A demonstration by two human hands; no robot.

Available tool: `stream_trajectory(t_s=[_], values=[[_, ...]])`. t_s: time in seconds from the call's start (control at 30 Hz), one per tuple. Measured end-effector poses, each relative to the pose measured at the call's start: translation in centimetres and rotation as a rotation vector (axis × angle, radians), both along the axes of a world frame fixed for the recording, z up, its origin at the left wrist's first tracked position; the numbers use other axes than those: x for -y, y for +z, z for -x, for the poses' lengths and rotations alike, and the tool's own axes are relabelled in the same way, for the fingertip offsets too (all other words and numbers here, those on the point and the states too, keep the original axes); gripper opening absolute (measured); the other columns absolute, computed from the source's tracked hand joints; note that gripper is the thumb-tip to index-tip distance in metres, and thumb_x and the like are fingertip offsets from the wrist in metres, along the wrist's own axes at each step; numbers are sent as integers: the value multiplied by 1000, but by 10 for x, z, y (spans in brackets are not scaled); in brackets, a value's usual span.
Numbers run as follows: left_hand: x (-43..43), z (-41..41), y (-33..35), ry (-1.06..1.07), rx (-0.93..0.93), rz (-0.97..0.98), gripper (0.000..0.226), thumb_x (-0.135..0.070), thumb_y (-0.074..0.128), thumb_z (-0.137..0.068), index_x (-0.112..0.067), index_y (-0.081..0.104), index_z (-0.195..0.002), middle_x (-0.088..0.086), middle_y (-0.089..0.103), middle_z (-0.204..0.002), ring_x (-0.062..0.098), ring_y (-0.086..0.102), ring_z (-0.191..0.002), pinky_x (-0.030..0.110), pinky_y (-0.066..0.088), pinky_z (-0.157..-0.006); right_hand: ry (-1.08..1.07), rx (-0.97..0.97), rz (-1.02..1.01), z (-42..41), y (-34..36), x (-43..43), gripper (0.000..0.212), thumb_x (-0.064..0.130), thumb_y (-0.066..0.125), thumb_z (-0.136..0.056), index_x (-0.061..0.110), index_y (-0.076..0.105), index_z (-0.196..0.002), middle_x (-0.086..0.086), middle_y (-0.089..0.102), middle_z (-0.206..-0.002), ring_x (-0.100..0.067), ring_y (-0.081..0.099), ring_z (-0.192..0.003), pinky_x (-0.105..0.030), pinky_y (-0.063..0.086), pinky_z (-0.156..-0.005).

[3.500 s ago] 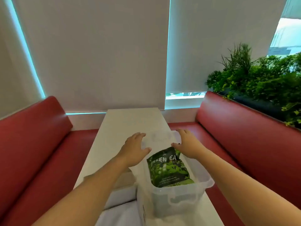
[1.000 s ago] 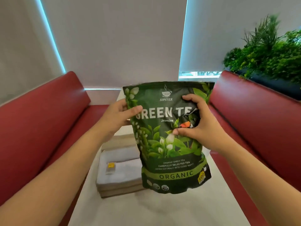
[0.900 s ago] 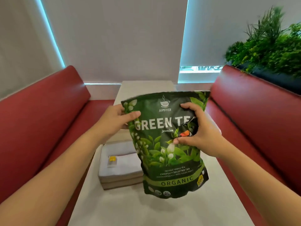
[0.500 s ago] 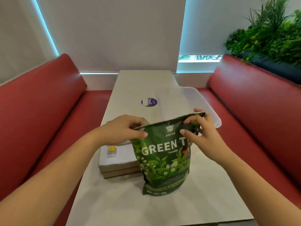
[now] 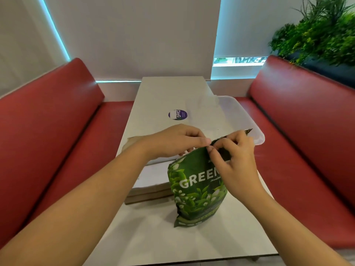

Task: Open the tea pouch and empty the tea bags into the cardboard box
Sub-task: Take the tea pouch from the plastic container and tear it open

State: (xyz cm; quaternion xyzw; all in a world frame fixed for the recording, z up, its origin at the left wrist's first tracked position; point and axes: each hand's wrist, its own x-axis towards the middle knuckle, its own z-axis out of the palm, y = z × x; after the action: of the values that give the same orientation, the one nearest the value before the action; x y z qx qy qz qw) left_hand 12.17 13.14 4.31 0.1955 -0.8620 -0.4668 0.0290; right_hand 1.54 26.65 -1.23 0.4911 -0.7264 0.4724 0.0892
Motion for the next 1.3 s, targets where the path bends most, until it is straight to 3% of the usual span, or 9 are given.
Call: stream_trajectory(t_s=[0.13, 0.23, 0.4, 0.5, 0.73, 0.9, 1.0, 1.1, 1.3], values=[[-4, 1, -10, 34, -4, -172, 30, -47, 57, -86, -18, 66, -86, 6, 65, -89, 19, 60, -86, 41, 49, -88, 97, 77, -56, -4, 3, -5, 21, 33, 55, -86, 17, 61, -75, 3, 51, -76, -14, 46, -78, -20, 37, -68], [-11, -1, -17, 43, -12, -304, 34, -38, 51, -94, -6, 62, -97, 13, 62, -92, 21, 57, -88, 37, 45, -89, 160, 176, -63, -7, 4, -8, 23, 33, 51, -87, 15, 57, -73, 0, 54, -72, -14, 50, -71, -25, 40, -61], [-19, -2, -26, 22, -44, -462, 46, -40, 47, -92, 0, 59, -111, 12, 55, -96, 25, 50, -89, 29, 50, -77, 255, 342, -60, -11, 4, -12, 27, 34, 48, -88, 13, 54, -73, 3, 51, -65, -8, 47, -60, -16, 36, -54], [-21, -1, -30, 11, -38, -487, 58, -44, 45, -85, 5, 56, -113, 12, 54, -99, 26, 49, -89, 25, 53, -72, 286, 384, -50, -10, 5, -14, 32, 36, 49, -88, 9, 51, -71, 2, 46, -61, -7, 42, -57, -16, 33, -52], [-24, 3, -29, 32, -46, -458, 41, -42, 41, -83, -10, 59, -102, 13, 53, -96, 25, 50, -88, 28, 50, -74, 314, 401, -65, -9, 9, -17, 30, 36, 53, -85, 10, 48, -69, 4, 43, -60, -7, 39, -57, -14, 33, -52], [-24, 5, -31, 24, -46, -430, 56, -44, 41, -85, 3, 58, -110, 14, 55, -98, 24, 52, -88, 32, 49, -78, 332, 465, -82, -6, 11, -15, 36, 38, 54, -83, 6, 45, -69, 0, 43, -61, -8, 40, -57, -12, 34, -52], [-23, 6, -32, 23, -42, -430, 58, -45, 40, -86, 7, 56, -108, 14, 56, -96, 24, 51, -86, 32, 49, -76, 349, 531, -86, -3, 9, -11, 34, 38, 54, -82, 8, 44, -68, -10, 47, -65, -18, 46, -62, -24, 38, -59], [-23, 7, -33, 29, -42, -436, 49, -45, 40, -86, -2, 59, -100, 11, 54, -89, 23, 51, -82, 34, 48, -75, 371, 602, -89, -1, 7, -8, 37, 44, 51, -79, 8, 46, -70, -31, 54, -78, -41, 56, -76, -39, 40, -65], [-22, 9, -32, 28, -49, -436, 39, -45, 41, -84, -10, 56, -93, 5, 54, -80, 18, 51, -75, 31, 48, -71, 419, 657, -104, 2, 9, -7, 27, 31, 47, -85, 8, 47, -70, -34, 52, -83, -46, 54, -83, -39, 39, -67]])
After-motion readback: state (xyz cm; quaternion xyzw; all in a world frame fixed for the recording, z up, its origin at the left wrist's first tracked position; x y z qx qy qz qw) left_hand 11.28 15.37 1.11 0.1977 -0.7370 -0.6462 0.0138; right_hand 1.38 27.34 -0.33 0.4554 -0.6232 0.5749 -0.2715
